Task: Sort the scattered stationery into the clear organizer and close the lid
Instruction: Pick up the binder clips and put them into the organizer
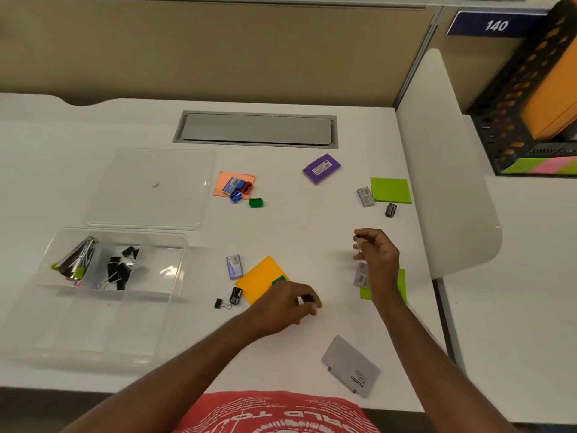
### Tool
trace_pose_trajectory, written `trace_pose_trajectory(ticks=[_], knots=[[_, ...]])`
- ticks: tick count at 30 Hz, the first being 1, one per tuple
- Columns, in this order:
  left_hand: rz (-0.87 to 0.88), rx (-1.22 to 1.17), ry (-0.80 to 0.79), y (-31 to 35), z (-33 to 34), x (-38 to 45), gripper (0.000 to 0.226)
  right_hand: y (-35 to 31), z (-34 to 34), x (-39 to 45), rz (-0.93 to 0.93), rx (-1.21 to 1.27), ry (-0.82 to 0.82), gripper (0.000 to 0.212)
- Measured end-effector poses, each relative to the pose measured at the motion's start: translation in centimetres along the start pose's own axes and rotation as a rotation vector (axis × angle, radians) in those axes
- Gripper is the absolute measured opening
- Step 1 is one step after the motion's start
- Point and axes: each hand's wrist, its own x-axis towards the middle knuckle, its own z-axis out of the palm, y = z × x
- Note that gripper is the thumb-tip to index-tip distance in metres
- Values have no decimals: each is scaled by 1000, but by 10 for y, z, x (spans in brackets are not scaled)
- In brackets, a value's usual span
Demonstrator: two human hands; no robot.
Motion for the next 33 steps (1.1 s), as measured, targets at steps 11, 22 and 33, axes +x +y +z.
trace_pose_trajectory(ticks=[11, 22, 33], knots=[[-127, -698, 462, -17, -80, -62, 36, -7, 54, -23, 414, 469, -127, 26], [-313, 239, 446, -55, -101, -94, 18, 11, 138, -104, -431, -851, -1175, 27], [-377, 918, 168, -69, -79, -84, 40, 28, 168, -133, -717, -1015, -1240, 33]])
